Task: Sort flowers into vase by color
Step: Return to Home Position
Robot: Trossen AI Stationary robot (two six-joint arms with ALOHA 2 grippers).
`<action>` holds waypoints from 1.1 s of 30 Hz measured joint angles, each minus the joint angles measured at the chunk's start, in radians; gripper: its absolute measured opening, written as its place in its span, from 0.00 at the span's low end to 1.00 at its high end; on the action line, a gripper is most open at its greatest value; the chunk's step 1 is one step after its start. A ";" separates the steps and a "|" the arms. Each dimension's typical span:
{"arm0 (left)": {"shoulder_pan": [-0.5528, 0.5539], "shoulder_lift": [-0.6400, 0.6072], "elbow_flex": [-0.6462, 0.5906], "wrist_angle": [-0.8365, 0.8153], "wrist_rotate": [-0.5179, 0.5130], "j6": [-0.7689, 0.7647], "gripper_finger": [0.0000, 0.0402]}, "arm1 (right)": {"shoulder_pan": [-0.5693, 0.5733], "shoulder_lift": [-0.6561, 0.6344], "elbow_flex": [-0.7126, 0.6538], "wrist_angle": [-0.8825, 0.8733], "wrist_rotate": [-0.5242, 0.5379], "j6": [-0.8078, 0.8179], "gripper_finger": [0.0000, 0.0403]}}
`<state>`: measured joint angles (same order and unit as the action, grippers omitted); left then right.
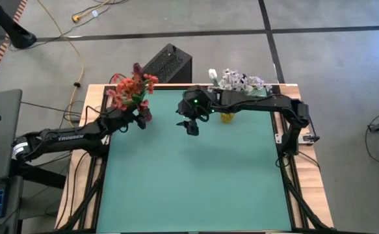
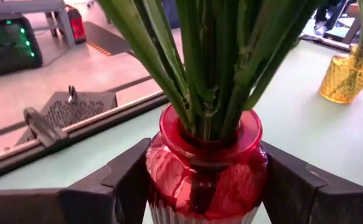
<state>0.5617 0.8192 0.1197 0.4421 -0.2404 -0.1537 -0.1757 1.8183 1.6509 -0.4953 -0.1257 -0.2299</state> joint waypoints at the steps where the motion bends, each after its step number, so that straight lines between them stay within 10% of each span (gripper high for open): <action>1: -0.002 0.000 -0.007 0.007 0.000 -0.003 0.57 | 0.002 0.000 -0.002 0.003 0.000 0.002 0.72; 33: -0.024 0.000 -0.054 -0.041 0.067 0.011 0.68 | 0.040 0.002 -0.004 0.064 -0.004 0.012 0.72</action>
<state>0.5381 0.8192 0.0654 0.4016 -0.1735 -0.1425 -0.1352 1.8202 1.6470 -0.4317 -0.1295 -0.2181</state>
